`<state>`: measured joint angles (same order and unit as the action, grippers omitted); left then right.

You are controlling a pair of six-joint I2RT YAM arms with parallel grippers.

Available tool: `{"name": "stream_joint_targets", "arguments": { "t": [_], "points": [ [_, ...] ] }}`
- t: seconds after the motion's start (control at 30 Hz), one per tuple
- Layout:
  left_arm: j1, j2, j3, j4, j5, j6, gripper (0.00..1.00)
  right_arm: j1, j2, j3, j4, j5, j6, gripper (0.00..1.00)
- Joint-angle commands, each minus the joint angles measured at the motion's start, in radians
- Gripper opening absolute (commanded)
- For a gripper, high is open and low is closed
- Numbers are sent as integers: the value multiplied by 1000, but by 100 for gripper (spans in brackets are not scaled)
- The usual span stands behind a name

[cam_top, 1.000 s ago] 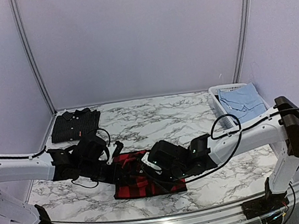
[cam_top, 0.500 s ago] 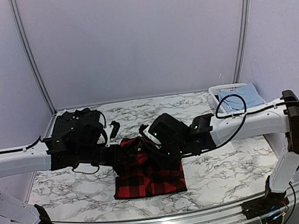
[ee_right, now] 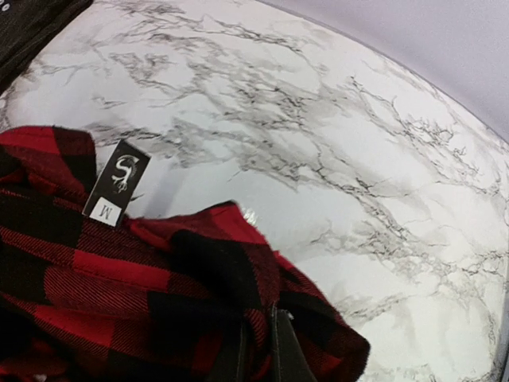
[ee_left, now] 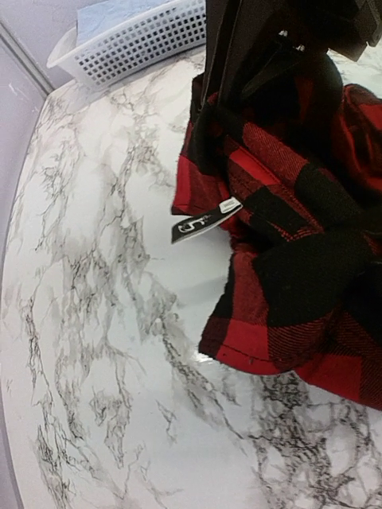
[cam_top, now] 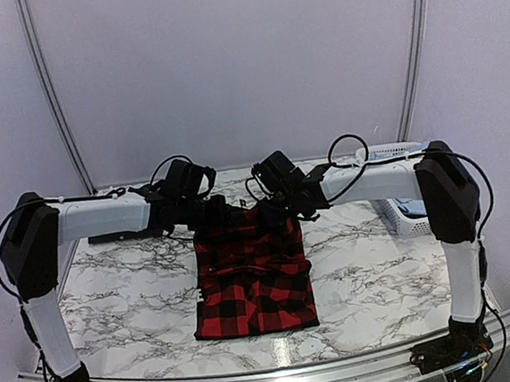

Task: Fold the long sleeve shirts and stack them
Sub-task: Flatten out the crumpled shirt at the center of the board.

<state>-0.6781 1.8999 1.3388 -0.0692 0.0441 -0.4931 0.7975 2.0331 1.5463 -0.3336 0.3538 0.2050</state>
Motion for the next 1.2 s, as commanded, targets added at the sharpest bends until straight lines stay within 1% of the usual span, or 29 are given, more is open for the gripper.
{"name": "stream_joint_targets", "arguments": {
  "t": [0.0, 0.07, 0.13, 0.23, 0.27, 0.33, 0.4, 0.43, 0.47, 0.53, 0.6, 0.63, 0.7, 0.73, 0.83, 1.0, 1.07, 1.17],
  "points": [
    [50, 103, 129, 7, -17, -4, 4, -82, 48, 84, 27, 16, -20, 6],
    [73, 145, 186, 5, 1, -9, 0, -122, 59, 94, 46, -9, -17, 5],
    [96, 187, 246, -13, 11, -9, 0, -151, 75, 129, 40, -29, -17, 0],
    [114, 217, 327, -46, 25, -2, 0, -163, 83, 188, 10, -29, -35, 1],
    [121, 229, 365, -58, 39, 0, 6, -165, 78, 198, 10, -29, -43, 4],
    [133, 260, 432, -129, 55, -3, 27, -170, 88, 227, 4, -39, -54, 6],
    [137, 256, 437, -147, 47, -7, 45, -176, 110, 268, -21, -40, -56, 6],
    [137, 237, 416, -148, 34, -13, 58, -179, 118, 286, -37, -40, -54, 8],
    [137, 212, 392, -147, 18, -15, 70, -179, 122, 296, -48, -42, -57, 15],
    [137, 155, 327, -147, -26, -12, 78, -179, 115, 291, -53, -56, -62, 39],
    [137, 92, 256, -147, -76, -10, 86, -179, 112, 284, -65, -66, -62, 57],
    [137, 64, 223, -144, -81, -13, 87, -179, 108, 282, -73, -70, -61, 65],
    [135, 22, 157, -134, -50, -20, 87, -174, 84, 247, -75, -87, -52, 71],
    [133, 8, 130, -129, -22, -22, 86, -170, 64, 211, -66, -98, -48, 73],
    [114, -11, 66, -120, 39, -16, 84, -138, -8, 79, -18, -150, -38, 73],
    [73, -18, -12, -116, 108, 11, 80, -53, -113, -134, 38, -176, -35, 74],
    [51, -20, -35, -119, 104, 25, 80, -32, -155, -218, 75, -204, -24, 75],
    [36, -14, -63, -133, 53, 35, 81, -12, -194, -303, 99, -206, -11, 77]
  ]
}}
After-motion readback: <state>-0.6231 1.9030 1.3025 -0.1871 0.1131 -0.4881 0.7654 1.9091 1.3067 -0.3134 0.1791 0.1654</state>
